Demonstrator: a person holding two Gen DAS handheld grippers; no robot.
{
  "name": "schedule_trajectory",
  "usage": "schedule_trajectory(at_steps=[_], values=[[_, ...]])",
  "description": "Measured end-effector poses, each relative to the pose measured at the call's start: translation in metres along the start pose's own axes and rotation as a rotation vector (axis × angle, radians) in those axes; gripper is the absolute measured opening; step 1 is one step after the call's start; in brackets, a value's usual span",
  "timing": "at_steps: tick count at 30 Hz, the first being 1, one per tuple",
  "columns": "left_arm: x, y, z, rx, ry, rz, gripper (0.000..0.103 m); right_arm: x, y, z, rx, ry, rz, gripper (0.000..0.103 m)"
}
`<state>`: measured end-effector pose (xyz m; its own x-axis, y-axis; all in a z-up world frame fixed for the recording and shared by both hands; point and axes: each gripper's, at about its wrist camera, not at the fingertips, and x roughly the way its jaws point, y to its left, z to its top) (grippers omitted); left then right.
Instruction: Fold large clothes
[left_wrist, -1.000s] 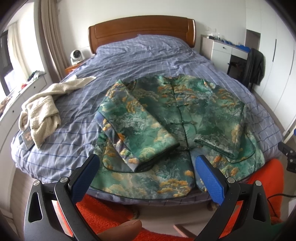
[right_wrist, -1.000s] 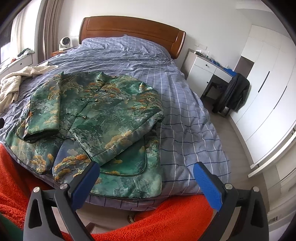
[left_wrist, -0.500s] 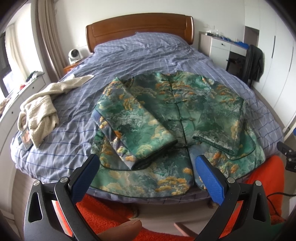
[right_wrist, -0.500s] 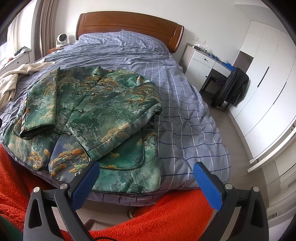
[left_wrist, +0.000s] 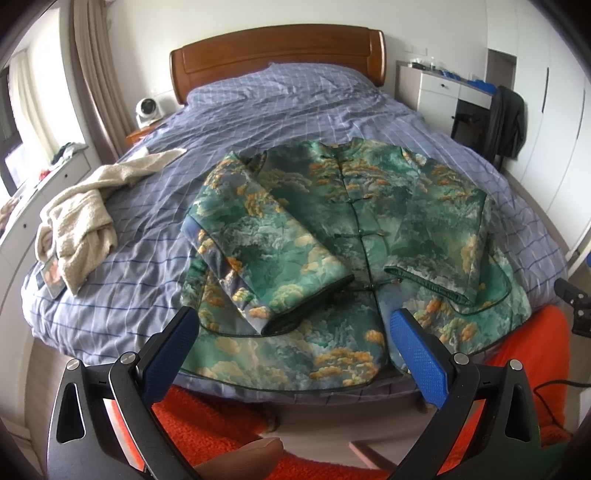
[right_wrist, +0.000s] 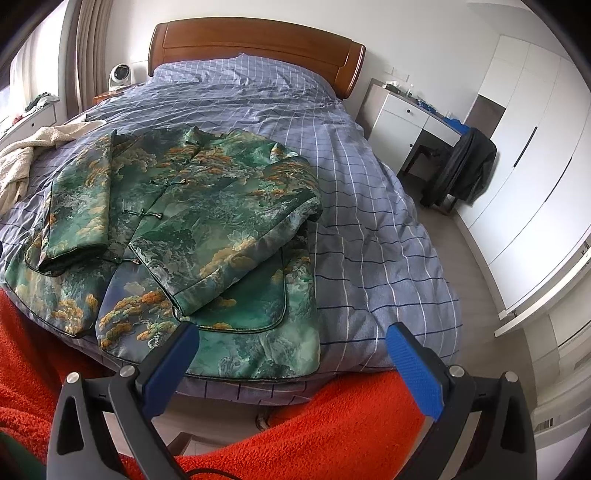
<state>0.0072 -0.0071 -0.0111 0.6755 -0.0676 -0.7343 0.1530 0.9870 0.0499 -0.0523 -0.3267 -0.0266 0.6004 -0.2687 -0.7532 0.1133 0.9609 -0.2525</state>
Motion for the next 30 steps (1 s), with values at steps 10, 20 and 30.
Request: schedule_trajectory(at_steps=[10,20,30], values=[[-0.0002,0.0006,-0.0043,0.001,-0.003,0.002,0.103,-0.0008,0.0011,0.0014,0.004,0.006,0.012,0.103],[0.0002,0.0025,-0.0074,0.015,-0.002,0.01,0.103,-0.0011,0.003,0.0011,-0.007,0.01,0.011,0.103],[0.0013,-0.001,-0.005,0.039,0.0,0.027,0.103,0.0017,0.0037,0.0014,-0.019,0.015,0.003,0.103]])
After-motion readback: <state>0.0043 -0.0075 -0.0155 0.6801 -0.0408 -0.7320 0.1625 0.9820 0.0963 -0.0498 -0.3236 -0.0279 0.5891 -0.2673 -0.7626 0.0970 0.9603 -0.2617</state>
